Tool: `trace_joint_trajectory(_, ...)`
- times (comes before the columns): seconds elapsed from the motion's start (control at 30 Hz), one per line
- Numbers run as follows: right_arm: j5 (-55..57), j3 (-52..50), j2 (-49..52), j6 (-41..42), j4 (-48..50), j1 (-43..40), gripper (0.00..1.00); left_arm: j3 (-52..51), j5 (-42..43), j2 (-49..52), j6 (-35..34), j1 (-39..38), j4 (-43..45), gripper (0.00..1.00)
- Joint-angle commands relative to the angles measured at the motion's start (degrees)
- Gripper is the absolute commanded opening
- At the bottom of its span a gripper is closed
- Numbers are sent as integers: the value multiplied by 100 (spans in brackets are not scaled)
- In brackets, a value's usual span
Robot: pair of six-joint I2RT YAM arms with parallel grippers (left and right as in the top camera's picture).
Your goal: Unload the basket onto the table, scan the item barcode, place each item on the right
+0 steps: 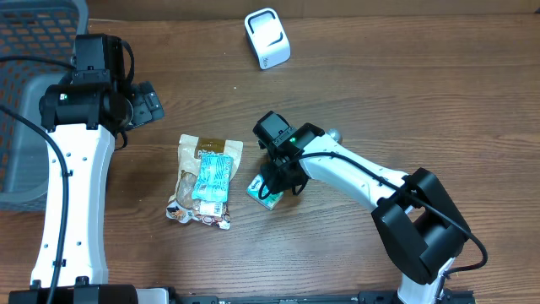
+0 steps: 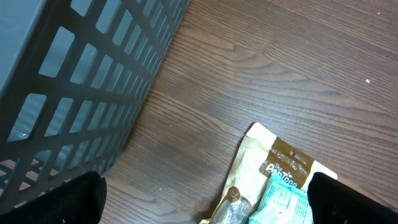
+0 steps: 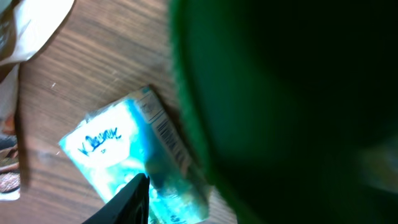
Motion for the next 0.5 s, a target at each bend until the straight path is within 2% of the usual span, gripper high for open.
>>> trace_joint_trajectory(0.0,264,363,-57,-37,9,-15,41,52,-76,-26,70,11,4,100)
trace_joint_trajectory(0.47,1622,494,-55,37,590,-15,41,52,-76,-26,70,11,4,99)
